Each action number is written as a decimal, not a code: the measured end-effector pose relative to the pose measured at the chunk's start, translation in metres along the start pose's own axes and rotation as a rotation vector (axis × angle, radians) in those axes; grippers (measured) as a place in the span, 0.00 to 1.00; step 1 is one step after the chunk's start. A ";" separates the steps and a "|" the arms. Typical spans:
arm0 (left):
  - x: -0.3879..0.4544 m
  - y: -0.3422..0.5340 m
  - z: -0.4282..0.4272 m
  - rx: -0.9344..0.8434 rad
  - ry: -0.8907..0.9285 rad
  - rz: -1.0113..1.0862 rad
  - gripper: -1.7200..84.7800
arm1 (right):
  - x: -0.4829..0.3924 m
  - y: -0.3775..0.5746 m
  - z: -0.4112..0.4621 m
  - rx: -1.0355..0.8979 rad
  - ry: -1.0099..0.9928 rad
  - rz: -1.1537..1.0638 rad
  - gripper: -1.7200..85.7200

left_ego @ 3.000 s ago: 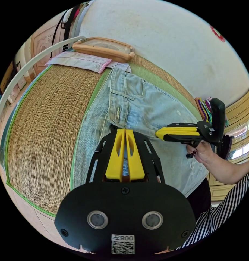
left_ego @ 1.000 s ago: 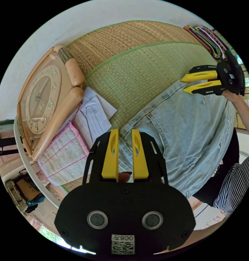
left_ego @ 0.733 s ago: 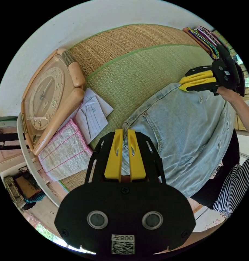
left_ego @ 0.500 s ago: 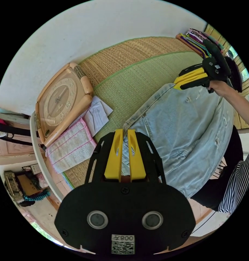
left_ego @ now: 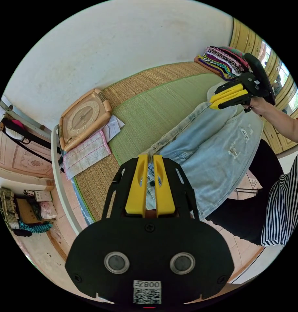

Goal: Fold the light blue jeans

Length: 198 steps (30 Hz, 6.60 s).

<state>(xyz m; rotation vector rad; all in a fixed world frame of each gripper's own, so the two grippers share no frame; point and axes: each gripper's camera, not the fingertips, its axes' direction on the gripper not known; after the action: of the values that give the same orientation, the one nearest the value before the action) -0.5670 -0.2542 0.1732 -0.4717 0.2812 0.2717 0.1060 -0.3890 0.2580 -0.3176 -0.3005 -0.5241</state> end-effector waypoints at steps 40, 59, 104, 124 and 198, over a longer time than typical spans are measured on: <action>0.079 0.317 0.095 -0.251 0.097 -0.040 0.03 | -0.199 0.075 0.156 -0.321 -0.183 -0.055 0.05; 0.047 0.429 0.122 0.080 0.305 -0.386 0.04 | -0.193 0.082 0.193 -0.320 -0.219 0.012 0.05; 0.178 0.243 0.316 -0.048 0.556 -0.184 0.11 | 0.016 0.161 0.087 -0.139 -0.101 0.675 0.08; 0.247 0.153 0.359 -0.093 0.494 -0.140 0.09 | 0.111 0.124 0.115 -0.375 -0.026 0.950 0.15; 0.467 -0.154 0.445 -0.089 0.795 -0.197 0.11 | -0.035 0.511 -0.027 -0.128 -0.141 0.907 0.04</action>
<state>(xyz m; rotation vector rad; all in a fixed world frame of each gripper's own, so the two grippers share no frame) 0.0041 -0.0836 0.4639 -0.6781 0.9935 -0.1111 0.3538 0.0351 0.1099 -0.5714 -0.2291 0.3753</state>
